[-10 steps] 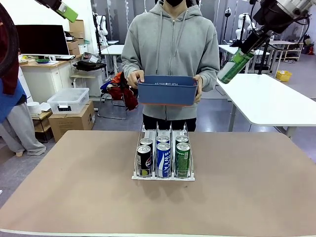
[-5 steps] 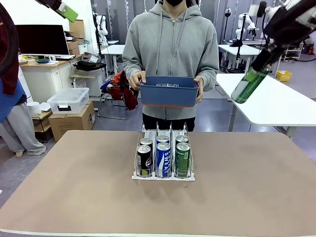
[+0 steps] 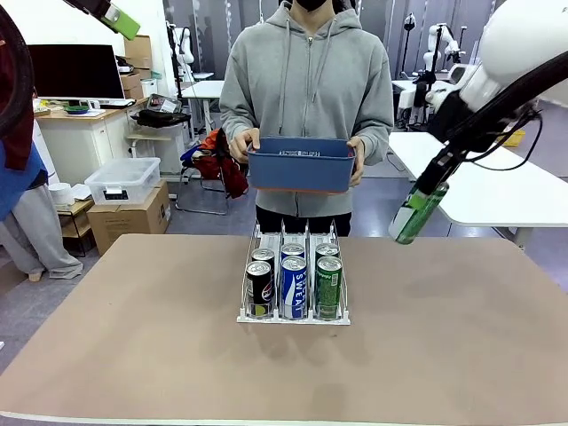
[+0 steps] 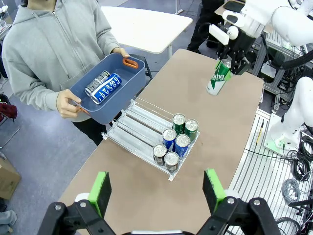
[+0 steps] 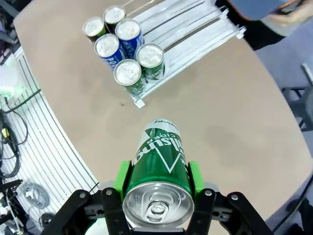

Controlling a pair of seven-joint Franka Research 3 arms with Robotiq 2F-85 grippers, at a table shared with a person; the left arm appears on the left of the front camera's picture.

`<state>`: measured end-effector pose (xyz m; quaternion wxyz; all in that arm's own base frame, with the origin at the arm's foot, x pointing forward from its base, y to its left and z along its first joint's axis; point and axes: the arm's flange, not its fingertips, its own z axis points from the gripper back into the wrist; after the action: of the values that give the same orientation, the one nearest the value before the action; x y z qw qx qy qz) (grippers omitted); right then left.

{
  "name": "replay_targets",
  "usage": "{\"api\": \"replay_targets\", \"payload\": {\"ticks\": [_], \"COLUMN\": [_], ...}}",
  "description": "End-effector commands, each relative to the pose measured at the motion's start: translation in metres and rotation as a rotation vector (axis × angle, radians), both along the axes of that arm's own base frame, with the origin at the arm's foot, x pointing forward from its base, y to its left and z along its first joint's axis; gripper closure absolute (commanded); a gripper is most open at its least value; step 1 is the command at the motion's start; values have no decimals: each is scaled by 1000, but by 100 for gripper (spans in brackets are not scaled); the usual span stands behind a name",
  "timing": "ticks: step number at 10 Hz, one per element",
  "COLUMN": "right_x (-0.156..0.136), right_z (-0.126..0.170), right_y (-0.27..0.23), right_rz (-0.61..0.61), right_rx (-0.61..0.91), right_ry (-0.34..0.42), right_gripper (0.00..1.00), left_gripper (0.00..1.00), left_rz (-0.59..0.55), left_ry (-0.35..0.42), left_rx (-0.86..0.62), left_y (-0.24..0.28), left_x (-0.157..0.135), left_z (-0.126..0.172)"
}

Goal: Fill the beverage cans into the dispenser.
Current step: Place the picked Sprite in the line of the Automatic Can Dispenser with the same cans.

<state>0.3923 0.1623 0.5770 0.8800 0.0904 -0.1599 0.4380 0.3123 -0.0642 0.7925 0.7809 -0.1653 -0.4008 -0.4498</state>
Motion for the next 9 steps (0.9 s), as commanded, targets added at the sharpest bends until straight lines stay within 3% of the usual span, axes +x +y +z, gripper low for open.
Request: {"api": "replay_targets", "payload": {"ticks": [1,2,3,9], "right_x": [1,5,1,1], "right_z": [-1,-2,-7,-7], "right_y": [11,17,7,7], "right_rz": [27,115,16,16], "right_rx": [-2,107,-6,-6], "right_ry": [8,-41,16,16], "right_gripper": [42,42,42,42], "left_gripper": [0,0,0,0], "left_rz": [7,7,7,7], "left_ry": [-2,-2,-2,-2], "left_rx": [2,2,2,2], "left_y": [1,1,1,1], "left_x": [0,0,0,0], "left_z": [0,0,0,0]}}
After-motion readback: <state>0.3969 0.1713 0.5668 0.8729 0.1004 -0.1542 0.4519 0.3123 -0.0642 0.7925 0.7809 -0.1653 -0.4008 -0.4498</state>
